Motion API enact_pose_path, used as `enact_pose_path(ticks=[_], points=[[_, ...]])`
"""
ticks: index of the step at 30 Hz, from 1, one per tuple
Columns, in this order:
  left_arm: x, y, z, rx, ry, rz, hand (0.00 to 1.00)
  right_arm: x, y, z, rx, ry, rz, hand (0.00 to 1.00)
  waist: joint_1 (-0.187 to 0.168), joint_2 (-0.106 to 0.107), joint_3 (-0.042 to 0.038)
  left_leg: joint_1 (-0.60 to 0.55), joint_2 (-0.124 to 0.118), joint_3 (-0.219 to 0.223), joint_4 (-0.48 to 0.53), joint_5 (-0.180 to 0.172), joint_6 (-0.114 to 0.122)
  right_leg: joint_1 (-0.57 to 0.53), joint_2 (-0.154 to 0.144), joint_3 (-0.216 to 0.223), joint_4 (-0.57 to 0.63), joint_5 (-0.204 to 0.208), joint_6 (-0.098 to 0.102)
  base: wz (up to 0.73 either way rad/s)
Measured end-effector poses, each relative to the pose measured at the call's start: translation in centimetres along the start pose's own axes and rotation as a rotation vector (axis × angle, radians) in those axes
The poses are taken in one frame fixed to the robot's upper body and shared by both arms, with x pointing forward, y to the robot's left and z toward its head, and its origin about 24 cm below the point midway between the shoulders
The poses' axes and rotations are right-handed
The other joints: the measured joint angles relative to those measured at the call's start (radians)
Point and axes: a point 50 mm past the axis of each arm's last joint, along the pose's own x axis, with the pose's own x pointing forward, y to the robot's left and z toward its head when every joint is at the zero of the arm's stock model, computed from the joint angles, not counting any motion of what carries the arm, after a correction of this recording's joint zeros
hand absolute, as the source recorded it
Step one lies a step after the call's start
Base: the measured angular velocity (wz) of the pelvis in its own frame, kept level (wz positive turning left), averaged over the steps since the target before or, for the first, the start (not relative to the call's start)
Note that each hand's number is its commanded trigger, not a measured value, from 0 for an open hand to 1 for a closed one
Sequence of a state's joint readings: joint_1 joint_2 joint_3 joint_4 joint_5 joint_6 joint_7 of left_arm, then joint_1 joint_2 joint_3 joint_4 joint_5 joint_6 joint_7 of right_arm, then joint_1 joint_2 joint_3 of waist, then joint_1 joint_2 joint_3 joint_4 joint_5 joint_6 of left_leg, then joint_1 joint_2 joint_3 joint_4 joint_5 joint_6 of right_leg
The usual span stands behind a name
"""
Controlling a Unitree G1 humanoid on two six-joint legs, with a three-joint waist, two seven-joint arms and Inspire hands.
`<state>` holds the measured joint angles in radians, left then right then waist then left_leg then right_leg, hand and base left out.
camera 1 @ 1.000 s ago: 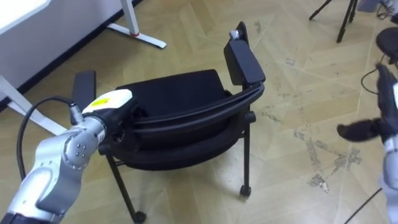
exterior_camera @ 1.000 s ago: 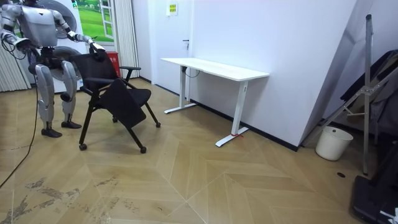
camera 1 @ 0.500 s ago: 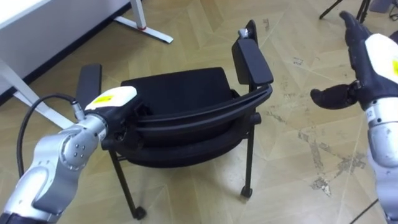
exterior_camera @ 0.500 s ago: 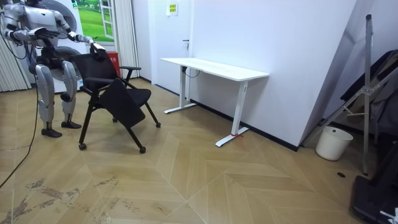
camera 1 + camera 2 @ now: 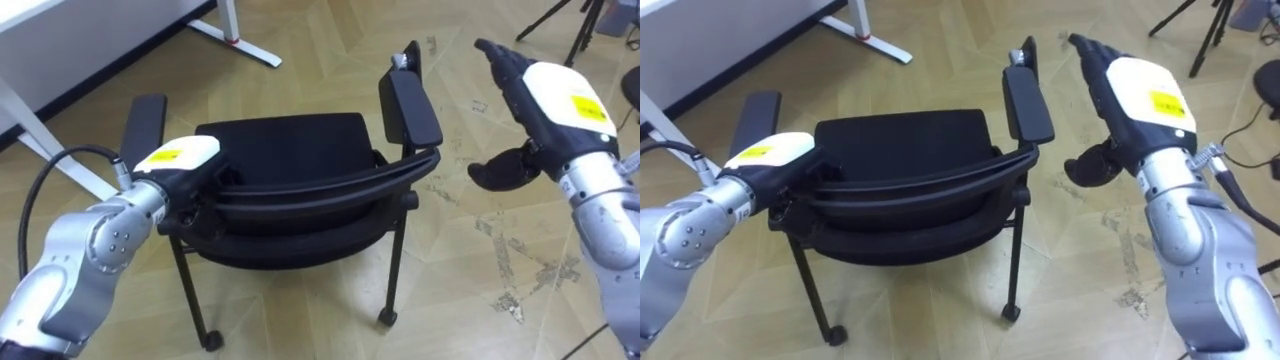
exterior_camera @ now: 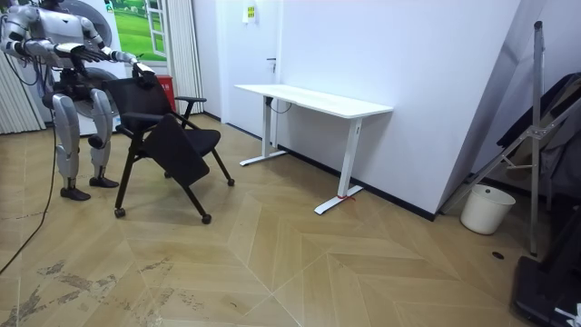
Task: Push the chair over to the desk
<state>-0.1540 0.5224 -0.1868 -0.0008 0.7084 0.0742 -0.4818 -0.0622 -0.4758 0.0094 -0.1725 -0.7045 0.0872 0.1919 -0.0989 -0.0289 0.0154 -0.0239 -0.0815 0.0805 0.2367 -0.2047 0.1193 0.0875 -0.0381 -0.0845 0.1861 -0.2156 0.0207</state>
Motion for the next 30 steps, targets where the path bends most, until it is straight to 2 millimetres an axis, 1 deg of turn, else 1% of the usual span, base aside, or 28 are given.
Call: enact_pose_path(ticks=[5, 8, 13, 16, 21, 24, 28, 30], points=[[0.0, 0.0, 0.1, 0.006, -0.011, -0.001, 1.0, 0.0, 0.4, 0.1, 0.002, -0.008, 0.069, 0.0, 0.008, 0.0, 0.0, 0.001, 0.0, 0.0, 0.001, 0.0, 0.0, 0.0, -0.001, 0.0, 0.0, 0.0, 0.0, 0.0], [0.0, 0.0, 0.2, 0.009, -0.018, -0.001, 1.0, 0.0, 1.0, 0.5, -0.002, -0.028, 0.127, 0.0, 0.011, 0.0, 0.0003, 0.002, 0.0, -0.001, 0.001, 0.0, 0.0, 0.002, 0.0, 0.002, -0.001, 0.0, 0.0, 0.0], [0.0, 0.0, 0.3, 0.017, -0.033, 0.001, 1.0, -0.1, 1.9, 0.9, -0.061, -0.061, 0.264, 0.0, 0.019, -0.005, 0.004, 0.005, 0.0, -0.002, -0.002, 0.0, 0.0, 0.004, 0.0, 0.002, -0.001, 0.0, 0.0, 0.0], [0.0, 0.1, 0.4, 0.021, -0.04, 0.005, 1.0, -0.2, 2.2, 1.0, -0.071, -0.065, 0.306, 0.0, 0.021, -0.01, 0.0068, 0.004, 0.0, -0.004, -0.002, 0.0, 0.0, 0.004, 0.001, 0.002, -0.001, 0.0, 0.0, 0.0], [0.1, 0.3, 0.6, 0.028, -0.047, 0.009, 1.0, -0.3, 2.4, 1.3, -0.077, -0.075, 0.337, 0.0, 0.027, -0.013, 0.0085, 0.001, 0.0, -0.005, -0.004, 0.0, 0.0, 0.0, 0.001, 0.0, -0.001, 0.0, 0.0, 0.0], [0.1, 0.3, 0.7, 0.032, -0.05, 0.008, 1.0, -0.4, 2.4, 2.1, -0.087, -0.109, 0.332, 0.0, 0.027, -0.013, 0.0084, 0.002, 0.0, -0.01, -0.004, 0.0, 0.0, 0.002, 0.001, -0.003, -0.001, 0.0, 0.0, 0.04], [0.3, 0.1, 1.1, 0.041, -0.065, 0.015, 1.0, -0.5, 3.2, 3.0, -0.091, -0.153, 0.355, 0.0, 0.031, -0.011, 0.0089, 0.004, -0.002, -0.026, 0.001, 0.0, 0.0, 0.009, 0.001, -0.014, -0.003, 0.0, 0.0, 0.1], [0.4, -0.1, 1.3, 0.043, -0.07, 0.018, 1.0, -0.6, 3.8, 3.6, -0.088, -0.177, 0.359, 0.0, 0.037, -0.009, 0.0106, 0.01, -0.002, -0.029, 0.001, 0.0, 0.0, 0.012, 0.002, -0.007, -0.004, 0.0, 0.0, 0.04]])
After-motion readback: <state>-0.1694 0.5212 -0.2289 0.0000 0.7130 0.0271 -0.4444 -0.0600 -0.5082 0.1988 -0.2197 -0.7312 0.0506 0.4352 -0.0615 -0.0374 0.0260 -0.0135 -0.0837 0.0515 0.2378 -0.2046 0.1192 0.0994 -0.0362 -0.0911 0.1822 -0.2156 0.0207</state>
